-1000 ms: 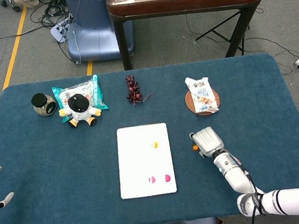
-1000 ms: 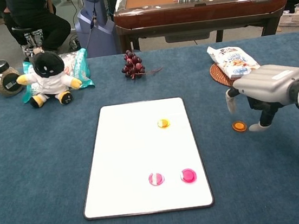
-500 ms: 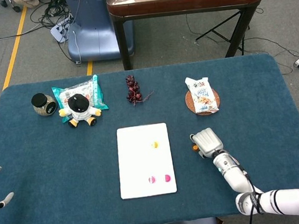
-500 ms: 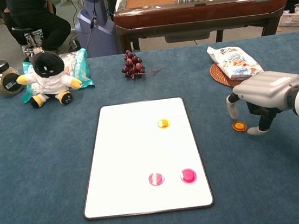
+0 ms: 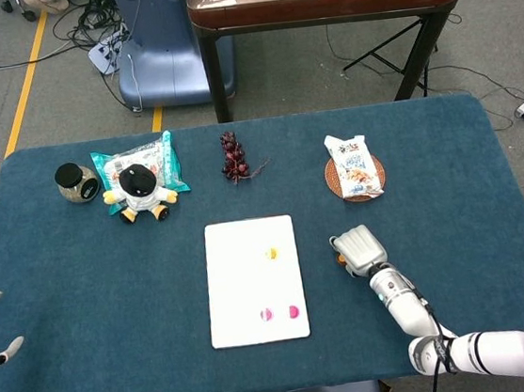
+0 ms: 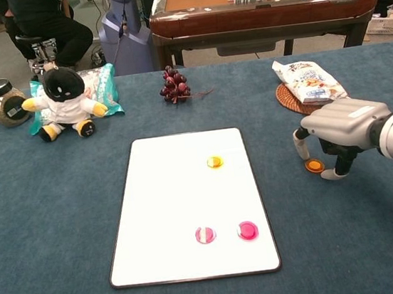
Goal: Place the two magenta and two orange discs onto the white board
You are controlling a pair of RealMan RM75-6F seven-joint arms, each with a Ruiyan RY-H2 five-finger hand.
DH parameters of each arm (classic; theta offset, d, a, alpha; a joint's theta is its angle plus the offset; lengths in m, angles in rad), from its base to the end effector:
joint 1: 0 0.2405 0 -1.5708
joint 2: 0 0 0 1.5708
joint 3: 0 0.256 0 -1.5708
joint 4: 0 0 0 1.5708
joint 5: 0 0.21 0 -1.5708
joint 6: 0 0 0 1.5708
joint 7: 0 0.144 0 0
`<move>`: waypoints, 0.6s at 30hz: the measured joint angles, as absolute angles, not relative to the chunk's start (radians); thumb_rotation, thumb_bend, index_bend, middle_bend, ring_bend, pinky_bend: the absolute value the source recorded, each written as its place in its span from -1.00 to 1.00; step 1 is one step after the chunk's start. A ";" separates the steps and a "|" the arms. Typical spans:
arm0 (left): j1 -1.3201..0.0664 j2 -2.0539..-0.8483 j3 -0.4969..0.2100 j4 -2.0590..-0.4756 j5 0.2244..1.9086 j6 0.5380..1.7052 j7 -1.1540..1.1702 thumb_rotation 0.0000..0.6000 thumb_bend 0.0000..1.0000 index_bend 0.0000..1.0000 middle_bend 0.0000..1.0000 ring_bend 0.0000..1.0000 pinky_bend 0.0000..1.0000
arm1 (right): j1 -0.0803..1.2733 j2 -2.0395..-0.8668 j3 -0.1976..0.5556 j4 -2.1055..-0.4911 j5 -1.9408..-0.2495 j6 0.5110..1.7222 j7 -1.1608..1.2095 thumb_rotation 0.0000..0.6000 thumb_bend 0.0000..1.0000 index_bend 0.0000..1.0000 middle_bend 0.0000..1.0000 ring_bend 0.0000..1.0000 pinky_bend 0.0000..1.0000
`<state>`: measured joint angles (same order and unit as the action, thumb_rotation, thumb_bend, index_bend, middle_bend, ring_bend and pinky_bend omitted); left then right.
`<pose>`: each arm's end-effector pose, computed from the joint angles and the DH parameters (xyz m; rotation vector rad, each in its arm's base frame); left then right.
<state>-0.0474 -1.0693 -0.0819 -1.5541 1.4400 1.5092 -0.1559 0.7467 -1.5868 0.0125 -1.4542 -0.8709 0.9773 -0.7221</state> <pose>-0.3353 0.1760 0.1936 -1.2523 -0.9324 -0.9323 -0.2010 -0.3152 -0.0438 1.9693 -0.7927 0.4656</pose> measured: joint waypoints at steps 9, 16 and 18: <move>-0.047 -1.068 -0.081 -1.555 1.441 1.510 -0.160 1.00 -0.91 -0.34 -0.40 -0.31 0.04 | 0.742 -1.593 0.012 -1.449 -0.878 0.979 -0.732 1.00 -0.51 -0.09 1.00 1.00 1.00; -0.048 -1.068 -0.082 -1.554 1.441 1.509 -0.160 1.00 -0.91 -0.34 -0.40 -0.32 0.04 | 0.738 -1.592 0.016 -1.453 -0.887 0.981 -0.732 1.00 -0.49 0.02 1.00 1.00 1.00; -0.047 -1.068 -0.082 -1.554 1.441 1.509 -0.160 1.00 -0.91 -0.34 -0.40 -0.31 0.04 | 0.738 -1.589 0.018 -1.460 -0.891 0.983 -0.731 1.00 -0.49 0.03 1.00 1.00 1.00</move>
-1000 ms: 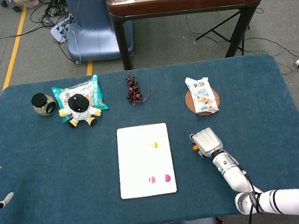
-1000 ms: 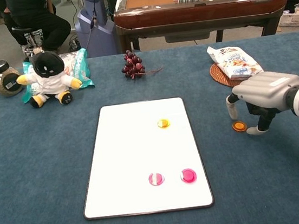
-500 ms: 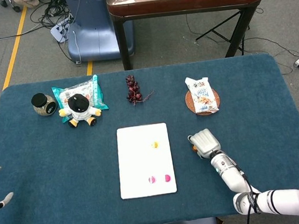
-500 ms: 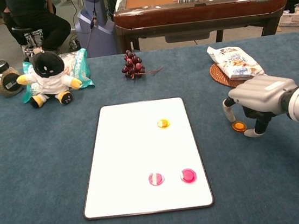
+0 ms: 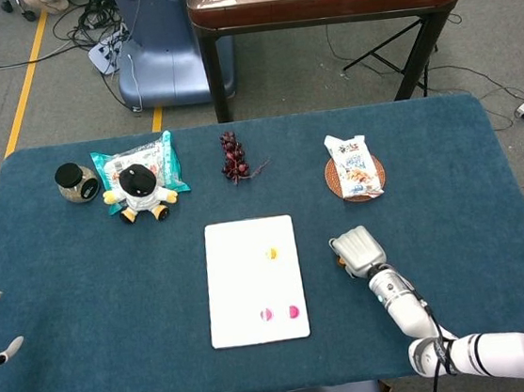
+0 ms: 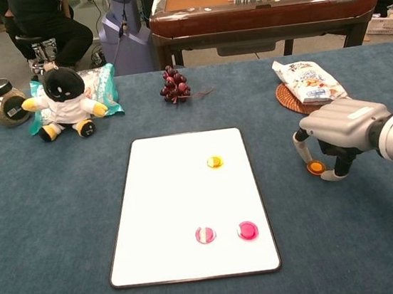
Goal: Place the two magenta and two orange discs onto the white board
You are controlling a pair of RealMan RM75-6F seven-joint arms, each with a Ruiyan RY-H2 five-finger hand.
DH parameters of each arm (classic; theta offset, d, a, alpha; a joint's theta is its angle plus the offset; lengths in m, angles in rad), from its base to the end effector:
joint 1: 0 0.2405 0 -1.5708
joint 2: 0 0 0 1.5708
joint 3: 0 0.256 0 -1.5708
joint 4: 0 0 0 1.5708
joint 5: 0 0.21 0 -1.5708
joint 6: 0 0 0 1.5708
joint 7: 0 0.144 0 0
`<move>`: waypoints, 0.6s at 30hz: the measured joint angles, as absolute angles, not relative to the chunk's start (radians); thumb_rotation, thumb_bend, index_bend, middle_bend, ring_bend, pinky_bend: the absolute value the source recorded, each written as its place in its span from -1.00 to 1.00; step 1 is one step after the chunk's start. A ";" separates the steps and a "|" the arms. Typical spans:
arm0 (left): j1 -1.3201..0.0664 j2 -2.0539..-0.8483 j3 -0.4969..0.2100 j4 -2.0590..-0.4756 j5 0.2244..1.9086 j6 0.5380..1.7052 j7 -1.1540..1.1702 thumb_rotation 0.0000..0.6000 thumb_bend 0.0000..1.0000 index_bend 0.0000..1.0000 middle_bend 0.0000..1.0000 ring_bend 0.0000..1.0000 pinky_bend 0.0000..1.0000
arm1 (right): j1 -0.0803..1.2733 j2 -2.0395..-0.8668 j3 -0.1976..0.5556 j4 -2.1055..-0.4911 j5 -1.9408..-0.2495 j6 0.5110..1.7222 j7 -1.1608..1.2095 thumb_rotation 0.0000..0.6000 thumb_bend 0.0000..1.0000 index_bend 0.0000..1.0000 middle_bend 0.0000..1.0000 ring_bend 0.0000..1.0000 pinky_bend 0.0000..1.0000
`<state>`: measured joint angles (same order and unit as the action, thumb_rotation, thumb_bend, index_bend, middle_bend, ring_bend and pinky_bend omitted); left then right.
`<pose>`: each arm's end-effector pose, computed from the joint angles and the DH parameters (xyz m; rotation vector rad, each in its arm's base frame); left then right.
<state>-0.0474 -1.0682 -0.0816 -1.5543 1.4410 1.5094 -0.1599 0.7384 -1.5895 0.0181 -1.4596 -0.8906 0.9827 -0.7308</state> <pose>-0.3352 0.1759 0.1939 -1.2521 -0.9342 -0.9351 -0.1985 -0.3135 -0.0442 1.9741 -0.7770 0.4768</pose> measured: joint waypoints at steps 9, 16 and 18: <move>-0.047 -1.068 -0.082 -1.555 1.441 1.511 -0.161 1.00 -0.91 -0.34 -0.40 -0.31 0.04 | 0.769 -1.573 0.069 -1.535 -0.901 1.004 -0.759 1.00 -0.48 0.03 1.00 1.00 1.00; -0.044 -1.065 -0.084 -1.555 1.440 1.517 -0.169 1.00 -0.91 -0.34 -0.40 -0.31 0.04 | 0.840 -1.599 0.133 -1.568 -0.864 1.008 -0.824 1.00 -0.47 0.03 1.00 1.00 1.00; -0.044 -1.064 -0.085 -1.555 1.439 1.518 -0.173 1.00 -0.91 -0.34 -0.40 -0.31 0.04 | 0.860 -1.618 0.147 -1.560 -0.847 1.001 -0.832 1.00 -0.47 0.03 1.00 1.00 1.00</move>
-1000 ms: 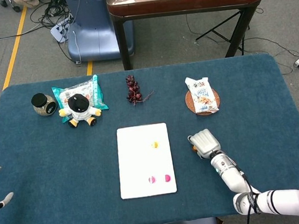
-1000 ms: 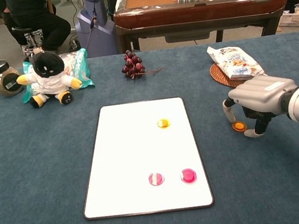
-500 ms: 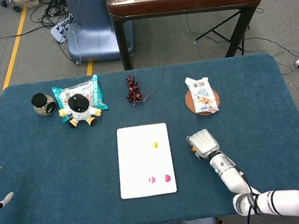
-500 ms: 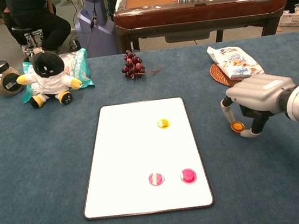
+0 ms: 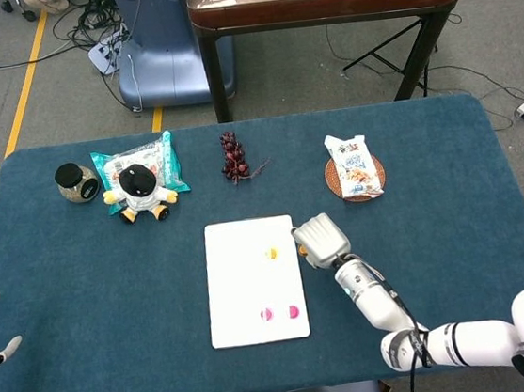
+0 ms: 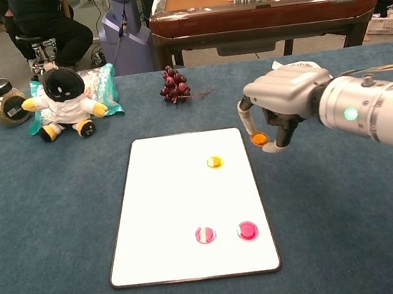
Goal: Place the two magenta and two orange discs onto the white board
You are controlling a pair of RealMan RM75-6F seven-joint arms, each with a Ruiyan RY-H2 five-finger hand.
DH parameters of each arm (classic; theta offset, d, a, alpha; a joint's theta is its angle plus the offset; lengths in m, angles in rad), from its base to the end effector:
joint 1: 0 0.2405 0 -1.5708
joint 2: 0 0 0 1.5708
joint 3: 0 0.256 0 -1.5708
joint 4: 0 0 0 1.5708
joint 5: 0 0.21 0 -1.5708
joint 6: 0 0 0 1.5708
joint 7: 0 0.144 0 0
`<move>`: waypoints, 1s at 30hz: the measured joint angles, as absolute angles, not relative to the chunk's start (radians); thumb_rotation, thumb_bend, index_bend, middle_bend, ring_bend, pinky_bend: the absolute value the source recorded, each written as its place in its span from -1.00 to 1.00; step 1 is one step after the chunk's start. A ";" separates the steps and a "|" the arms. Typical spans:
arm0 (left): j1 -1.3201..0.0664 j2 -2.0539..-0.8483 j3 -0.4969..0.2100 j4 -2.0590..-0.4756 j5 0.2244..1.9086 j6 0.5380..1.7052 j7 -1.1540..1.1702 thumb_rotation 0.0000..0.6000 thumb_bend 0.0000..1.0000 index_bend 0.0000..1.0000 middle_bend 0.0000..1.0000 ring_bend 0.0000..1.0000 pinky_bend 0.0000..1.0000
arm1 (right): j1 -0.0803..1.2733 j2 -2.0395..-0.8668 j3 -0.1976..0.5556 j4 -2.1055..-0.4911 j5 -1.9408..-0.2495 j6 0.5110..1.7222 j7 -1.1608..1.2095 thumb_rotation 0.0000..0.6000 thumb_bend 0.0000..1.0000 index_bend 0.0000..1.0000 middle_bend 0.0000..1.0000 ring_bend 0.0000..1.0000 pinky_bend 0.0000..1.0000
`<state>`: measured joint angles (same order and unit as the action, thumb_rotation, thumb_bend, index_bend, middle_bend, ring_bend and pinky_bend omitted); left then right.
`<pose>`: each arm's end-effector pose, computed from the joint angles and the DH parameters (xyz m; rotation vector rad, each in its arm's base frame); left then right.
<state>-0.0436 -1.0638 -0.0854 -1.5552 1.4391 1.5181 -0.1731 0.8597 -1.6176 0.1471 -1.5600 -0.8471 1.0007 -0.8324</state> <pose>-0.3352 0.1753 0.1970 -1.2391 -0.9332 -0.9476 -0.1131 -0.3333 -0.0455 1.9982 -0.7029 0.6617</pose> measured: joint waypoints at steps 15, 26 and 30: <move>-0.037 -1.055 -0.089 -1.548 1.440 1.528 -0.208 1.00 -0.91 -0.34 -0.40 -0.31 0.04 | 0.999 -1.796 0.218 -1.364 -0.753 0.903 -0.824 1.00 -0.47 0.03 1.00 1.00 1.00; -0.034 -1.054 -0.082 -1.540 1.442 1.522 -0.215 1.00 -0.91 -0.34 -0.40 -0.31 0.04 | 1.059 -1.860 0.243 -1.269 -0.738 0.859 -0.781 1.00 -0.47 0.03 1.00 1.00 1.00; -0.029 -1.054 -0.080 -1.536 1.439 1.524 -0.219 1.00 -0.91 -0.34 -0.40 -0.32 0.04 | 1.076 -1.884 0.254 -1.230 -0.741 0.842 -0.754 1.00 -0.47 0.03 1.00 1.00 1.00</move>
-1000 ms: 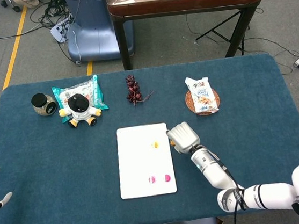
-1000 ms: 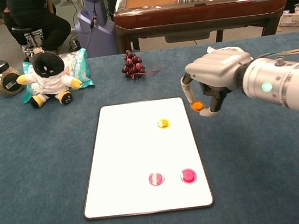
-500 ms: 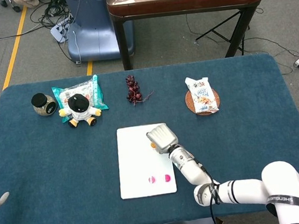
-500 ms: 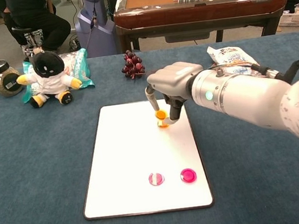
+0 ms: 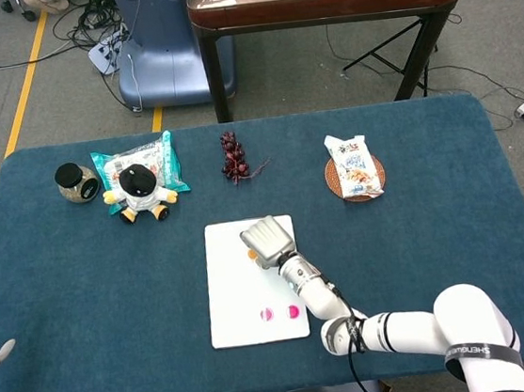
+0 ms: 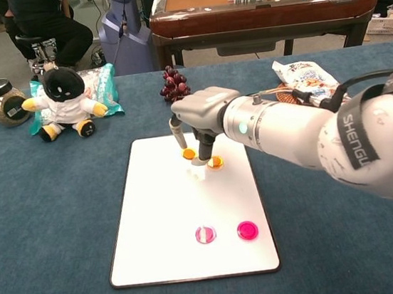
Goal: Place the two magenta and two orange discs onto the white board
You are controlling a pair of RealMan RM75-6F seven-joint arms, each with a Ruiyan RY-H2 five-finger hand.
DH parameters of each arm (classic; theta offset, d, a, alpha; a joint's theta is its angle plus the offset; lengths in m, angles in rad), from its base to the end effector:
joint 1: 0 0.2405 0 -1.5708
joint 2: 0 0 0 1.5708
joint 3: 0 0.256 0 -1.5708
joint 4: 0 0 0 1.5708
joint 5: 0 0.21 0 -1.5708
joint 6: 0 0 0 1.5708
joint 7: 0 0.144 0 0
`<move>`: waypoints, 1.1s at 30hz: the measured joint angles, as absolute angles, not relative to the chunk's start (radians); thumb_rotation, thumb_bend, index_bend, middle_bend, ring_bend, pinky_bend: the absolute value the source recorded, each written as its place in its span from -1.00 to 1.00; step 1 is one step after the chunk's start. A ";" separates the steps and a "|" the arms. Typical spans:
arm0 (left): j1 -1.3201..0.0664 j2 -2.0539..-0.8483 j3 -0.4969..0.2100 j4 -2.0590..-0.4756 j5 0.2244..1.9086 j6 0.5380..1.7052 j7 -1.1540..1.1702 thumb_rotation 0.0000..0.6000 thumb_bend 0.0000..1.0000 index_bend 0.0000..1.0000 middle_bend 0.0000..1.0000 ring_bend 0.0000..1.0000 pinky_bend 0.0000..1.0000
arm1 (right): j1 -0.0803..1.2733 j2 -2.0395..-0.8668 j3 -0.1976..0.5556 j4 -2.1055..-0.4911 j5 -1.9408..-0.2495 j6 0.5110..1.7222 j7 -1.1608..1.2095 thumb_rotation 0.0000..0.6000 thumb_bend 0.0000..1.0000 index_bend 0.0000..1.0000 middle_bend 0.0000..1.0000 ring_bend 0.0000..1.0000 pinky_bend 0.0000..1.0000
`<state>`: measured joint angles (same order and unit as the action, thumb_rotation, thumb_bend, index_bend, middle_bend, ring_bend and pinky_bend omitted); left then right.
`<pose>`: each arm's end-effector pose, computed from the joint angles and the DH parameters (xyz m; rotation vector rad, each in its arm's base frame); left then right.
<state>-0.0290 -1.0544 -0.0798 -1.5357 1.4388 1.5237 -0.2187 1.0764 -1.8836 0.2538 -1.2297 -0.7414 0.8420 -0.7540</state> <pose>-0.3416 0.1693 0.2027 -1.2224 -0.9492 -0.9510 -0.0415 -0.3635 -0.1165 2.0645 -0.7880 0.7502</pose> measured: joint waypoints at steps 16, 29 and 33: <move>-0.027 -1.056 -0.076 -1.533 1.447 1.524 -0.219 1.00 -0.91 -0.34 -0.40 -0.31 0.04 | 1.091 -1.936 0.256 -1.128 -0.817 0.828 -0.648 1.00 -0.77 -0.58 1.00 1.00 1.00; -0.030 -1.062 -0.075 -1.531 1.453 1.523 -0.203 1.00 -0.91 -0.34 -0.40 -0.32 0.04 | 1.036 -1.841 0.218 -1.273 -0.872 0.900 -0.655 1.00 -0.75 -0.28 1.00 1.00 1.00; -0.033 -1.067 -0.074 -1.533 1.464 1.528 -0.196 1.00 -0.91 -0.33 -0.37 -0.31 0.04 | 0.998 -1.751 0.186 -1.403 -0.875 0.961 -0.711 1.00 -0.74 -0.18 0.96 0.94 1.00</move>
